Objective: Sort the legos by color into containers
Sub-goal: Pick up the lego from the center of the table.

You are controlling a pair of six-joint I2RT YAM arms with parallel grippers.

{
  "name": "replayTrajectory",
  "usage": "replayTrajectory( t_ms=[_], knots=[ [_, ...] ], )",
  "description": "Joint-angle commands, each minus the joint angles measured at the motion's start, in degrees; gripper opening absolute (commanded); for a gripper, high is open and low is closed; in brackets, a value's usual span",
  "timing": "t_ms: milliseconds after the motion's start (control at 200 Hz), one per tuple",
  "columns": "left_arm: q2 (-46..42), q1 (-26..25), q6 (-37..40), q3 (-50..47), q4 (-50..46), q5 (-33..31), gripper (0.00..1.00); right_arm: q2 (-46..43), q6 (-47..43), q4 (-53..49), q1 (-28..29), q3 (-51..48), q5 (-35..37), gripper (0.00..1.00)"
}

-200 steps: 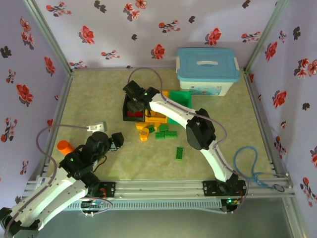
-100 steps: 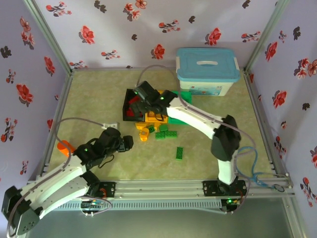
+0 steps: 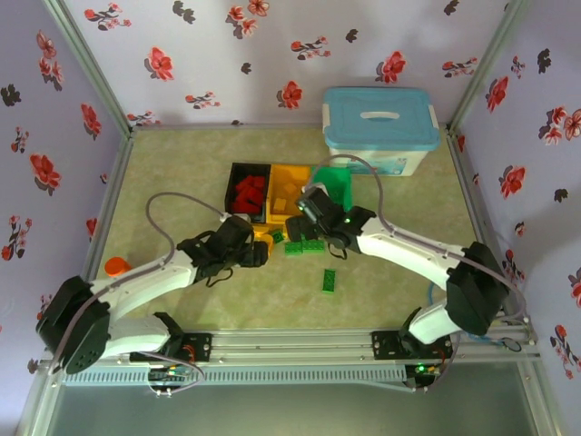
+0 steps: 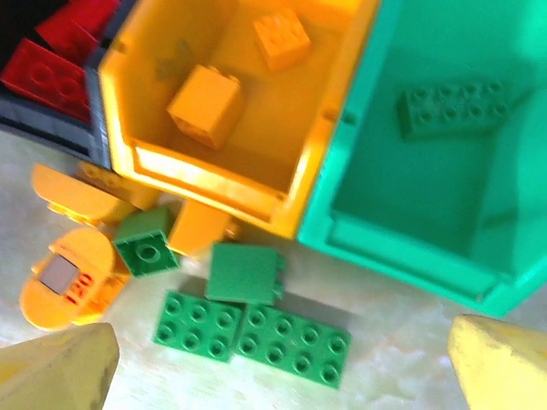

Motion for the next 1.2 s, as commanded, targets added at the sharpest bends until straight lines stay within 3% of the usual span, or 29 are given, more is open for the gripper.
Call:
replayTrajectory(
  t_ms=[0, 730, 785, 865, 930, 1190],
  knots=[
    [4.35, -0.50, 2.60, 3.71, 1.72, 0.78, 0.82, -4.69, 3.65, 4.10, -0.72, -3.95, 0.91, 0.99],
    [23.98, -1.23, 4.65, 13.19, 2.66, 1.61, 0.73, -14.66, 6.03, 5.93, -1.37, -14.56, 1.35, 0.99],
    [25.03, -1.42, 4.72, 13.98, 2.02, 1.34, 0.68, -14.99, 6.18, 5.81, -1.39, -14.68, 1.35, 0.99],
    [25.55, -2.20, 4.73, 15.38, 0.13, -0.38, 0.51, -15.72, 6.36, 5.68, -1.38, -15.15, 1.33, 0.99],
    [24.76, -3.53, 5.23, 16.35, -1.57, -2.99, 0.43, -16.56, 6.53, 5.62, -1.32, -15.60, 1.59, 0.99],
    [17.77, -5.60, 6.15, 18.87, -5.68, -6.70, 0.34, -18.63, 7.48, 5.83, -1.48, -16.76, 2.64, 0.99]
  ],
)
